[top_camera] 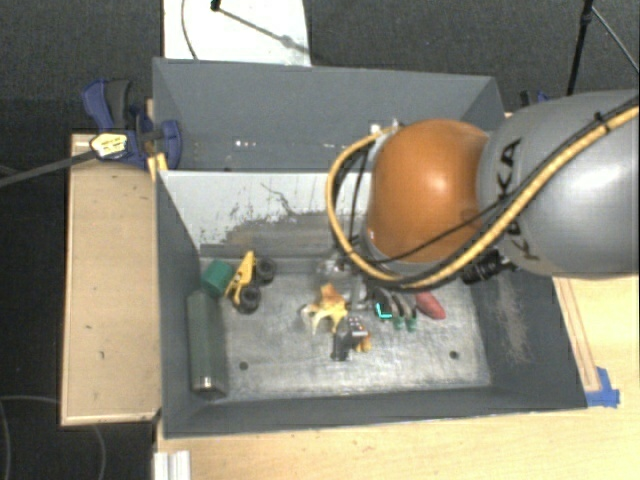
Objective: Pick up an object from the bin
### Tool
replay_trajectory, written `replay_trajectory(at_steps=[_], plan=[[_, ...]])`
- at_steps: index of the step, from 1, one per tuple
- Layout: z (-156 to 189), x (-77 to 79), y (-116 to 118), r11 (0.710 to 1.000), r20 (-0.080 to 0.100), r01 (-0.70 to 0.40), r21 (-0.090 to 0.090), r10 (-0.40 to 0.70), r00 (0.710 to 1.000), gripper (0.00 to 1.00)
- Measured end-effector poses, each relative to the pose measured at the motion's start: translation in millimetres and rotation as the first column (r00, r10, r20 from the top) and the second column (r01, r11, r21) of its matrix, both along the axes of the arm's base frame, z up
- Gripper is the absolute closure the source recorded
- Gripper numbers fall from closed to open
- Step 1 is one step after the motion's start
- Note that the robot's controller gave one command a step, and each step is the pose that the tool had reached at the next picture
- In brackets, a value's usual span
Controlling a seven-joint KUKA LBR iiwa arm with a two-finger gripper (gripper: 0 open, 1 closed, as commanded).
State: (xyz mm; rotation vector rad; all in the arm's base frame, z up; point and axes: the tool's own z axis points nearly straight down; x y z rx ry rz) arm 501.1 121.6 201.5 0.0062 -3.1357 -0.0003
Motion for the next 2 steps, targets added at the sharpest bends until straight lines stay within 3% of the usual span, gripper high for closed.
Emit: replay_trajectory(at_steps=[1,2], plan=[[4.1,1.8,-0.6,1.0,0.008,0.004,0.001,-0.004,1.0,0.0],[-115.2,51.4,-33.3,1.0,0.023,0.016,0.015,-0.017,1.0,1.0]])
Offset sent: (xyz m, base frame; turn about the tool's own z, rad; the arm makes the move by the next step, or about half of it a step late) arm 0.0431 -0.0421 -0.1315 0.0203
